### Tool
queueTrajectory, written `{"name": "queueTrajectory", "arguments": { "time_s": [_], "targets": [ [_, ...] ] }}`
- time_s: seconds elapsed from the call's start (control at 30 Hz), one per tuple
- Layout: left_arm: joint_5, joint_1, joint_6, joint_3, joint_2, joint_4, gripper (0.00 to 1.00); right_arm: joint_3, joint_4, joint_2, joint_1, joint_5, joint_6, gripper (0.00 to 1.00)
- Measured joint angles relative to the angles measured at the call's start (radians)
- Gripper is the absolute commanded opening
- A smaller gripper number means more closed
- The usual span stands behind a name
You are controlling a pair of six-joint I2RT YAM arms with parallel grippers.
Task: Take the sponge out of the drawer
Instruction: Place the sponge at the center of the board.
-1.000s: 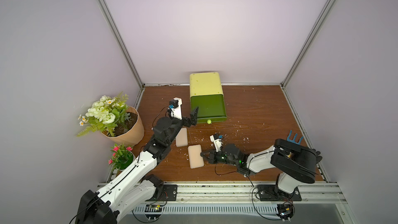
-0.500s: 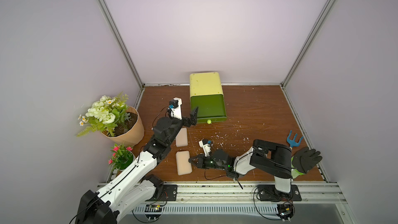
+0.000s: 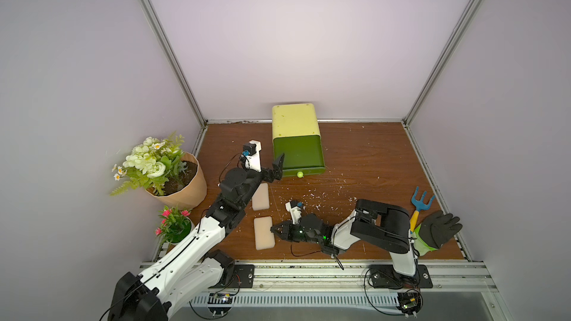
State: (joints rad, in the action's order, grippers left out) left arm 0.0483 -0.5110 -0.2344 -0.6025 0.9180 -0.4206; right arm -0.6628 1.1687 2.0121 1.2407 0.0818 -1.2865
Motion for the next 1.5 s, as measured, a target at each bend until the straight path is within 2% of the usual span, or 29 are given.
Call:
{"name": "queueTrajectory", "arguments": {
  "time_s": [0.17,0.27,0.57,0.87,1.17,1.3,1.5],
  "targets": [
    [0.000,0.000,0.003,0.000,0.000,-0.001,1.00,-0.001,0.003,0.008,0.000,0.001,-0.019,0.37],
    [0.000,0.000,0.003,0.000,0.003,-0.001,1.00,-0.001,0.012,0.008,0.001,0.000,-0.030,0.42],
    [0.000,0.000,0.003,0.000,0.011,-0.001,1.00,0.014,0.051,0.008,0.018,-0.022,-0.057,0.48],
    [0.000,0.000,0.003,0.000,0.016,-0.001,0.99,0.013,0.118,0.048,0.049,-0.024,-0.109,0.50],
    [-0.002,0.000,0.004,0.000,0.016,-0.001,1.00,0.024,0.143,0.047,0.054,-0.058,-0.100,0.53],
    [-0.014,0.000,0.010,0.001,0.013,-0.002,1.00,0.061,0.124,-0.007,0.054,-0.108,-0.050,0.56],
    [-0.029,0.000,0.036,0.019,-0.001,0.000,0.99,0.107,0.052,-0.182,0.051,-0.207,0.083,0.61]
  ]
}}
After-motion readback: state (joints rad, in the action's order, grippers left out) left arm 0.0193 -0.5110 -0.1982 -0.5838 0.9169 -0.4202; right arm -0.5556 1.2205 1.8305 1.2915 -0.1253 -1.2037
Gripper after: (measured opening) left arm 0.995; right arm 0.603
